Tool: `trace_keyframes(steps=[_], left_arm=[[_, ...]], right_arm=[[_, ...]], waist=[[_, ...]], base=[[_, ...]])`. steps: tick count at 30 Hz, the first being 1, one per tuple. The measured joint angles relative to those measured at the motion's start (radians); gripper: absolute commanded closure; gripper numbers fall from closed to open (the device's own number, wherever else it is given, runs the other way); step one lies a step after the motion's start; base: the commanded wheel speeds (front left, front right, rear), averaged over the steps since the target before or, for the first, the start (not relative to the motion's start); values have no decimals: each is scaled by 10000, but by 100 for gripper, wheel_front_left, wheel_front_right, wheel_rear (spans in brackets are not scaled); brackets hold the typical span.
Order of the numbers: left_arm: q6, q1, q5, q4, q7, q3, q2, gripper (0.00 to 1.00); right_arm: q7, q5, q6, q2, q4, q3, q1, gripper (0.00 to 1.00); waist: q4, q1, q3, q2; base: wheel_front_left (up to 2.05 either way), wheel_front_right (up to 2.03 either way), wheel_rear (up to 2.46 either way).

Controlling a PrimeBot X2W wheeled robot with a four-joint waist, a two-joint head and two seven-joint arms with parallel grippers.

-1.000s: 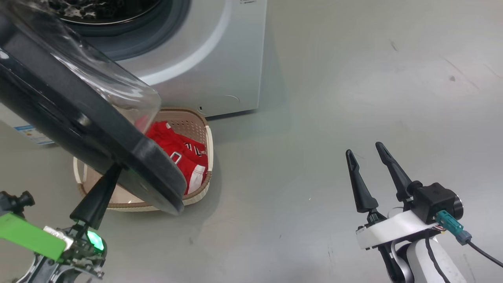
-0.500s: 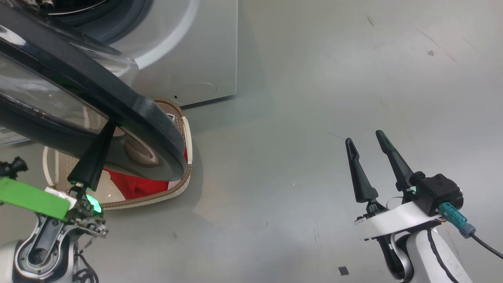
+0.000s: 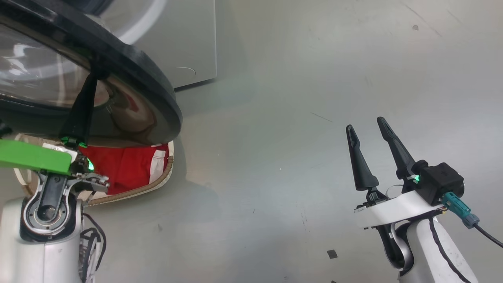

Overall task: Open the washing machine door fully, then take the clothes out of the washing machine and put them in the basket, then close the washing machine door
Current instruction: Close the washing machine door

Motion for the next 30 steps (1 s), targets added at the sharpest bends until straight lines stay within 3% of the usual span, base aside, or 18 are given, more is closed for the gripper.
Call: trace_keyframes(steps=[15, 30], left_arm=[[0, -1921, 1035, 1480, -1893, -332, -92, 100], [0, -3489, 1104, 3241, -3097, -320, -111, 100]], right_arm=[[0, 431, 35, 15, 19, 205, -368, 0], [-2, 675, 75, 19, 224, 426, -600, 0]], waist=[[-431, 0, 403, 0], [-943, 0, 478, 0]], base=[[0, 0, 0], [0, 0, 0]])
